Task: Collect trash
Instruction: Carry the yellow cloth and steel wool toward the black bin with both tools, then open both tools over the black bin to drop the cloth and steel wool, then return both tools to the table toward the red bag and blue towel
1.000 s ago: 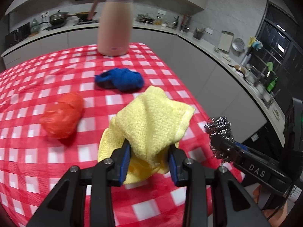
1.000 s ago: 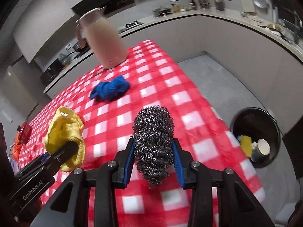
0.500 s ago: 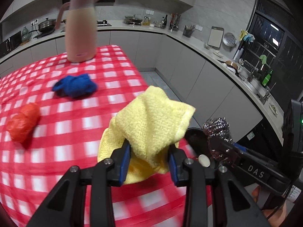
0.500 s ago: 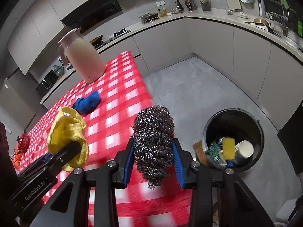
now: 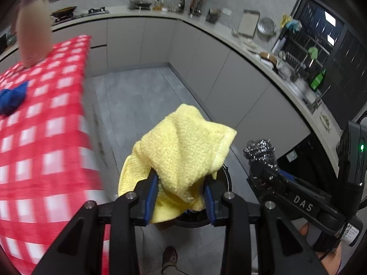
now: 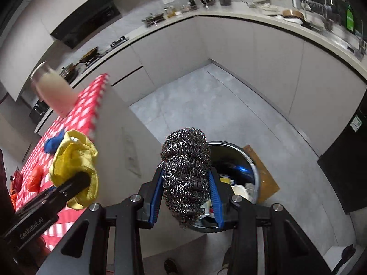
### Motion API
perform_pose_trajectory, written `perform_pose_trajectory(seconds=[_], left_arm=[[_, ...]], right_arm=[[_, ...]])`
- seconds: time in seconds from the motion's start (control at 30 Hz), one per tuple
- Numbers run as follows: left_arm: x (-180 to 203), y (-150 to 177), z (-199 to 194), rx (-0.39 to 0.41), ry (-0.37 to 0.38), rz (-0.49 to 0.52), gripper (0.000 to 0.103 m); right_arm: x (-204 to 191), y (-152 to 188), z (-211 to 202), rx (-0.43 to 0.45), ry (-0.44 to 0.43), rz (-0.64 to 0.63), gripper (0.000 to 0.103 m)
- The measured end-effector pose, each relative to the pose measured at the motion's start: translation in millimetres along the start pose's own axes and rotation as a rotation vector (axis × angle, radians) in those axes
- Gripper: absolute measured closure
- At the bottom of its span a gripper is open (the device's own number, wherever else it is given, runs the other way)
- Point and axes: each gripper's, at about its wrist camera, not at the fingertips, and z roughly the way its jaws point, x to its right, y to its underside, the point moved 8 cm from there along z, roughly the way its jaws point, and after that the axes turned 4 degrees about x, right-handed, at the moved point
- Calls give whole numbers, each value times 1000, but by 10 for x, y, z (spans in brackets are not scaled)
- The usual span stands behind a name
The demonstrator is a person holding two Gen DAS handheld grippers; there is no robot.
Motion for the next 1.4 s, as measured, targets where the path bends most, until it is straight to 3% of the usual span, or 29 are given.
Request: perform_pose_trajectory(seconds=[0.43,0.73,1.13,1.4], left_arm=[[87,291,758,-109,-107,-30,64],[-46,447,1019,-174,-174,-83,47],[82,55,331,-34,-194,-34,46],[25,-42,-89,7,-109,-25,46]], right_arm=[[449,49,862,-144,-33,-29,63],[550,-10,1323,-191,-53,-60,52],[417,-321,908,-63,-65,-73,52],[174,-259,660,-38,-36,-63,52]])
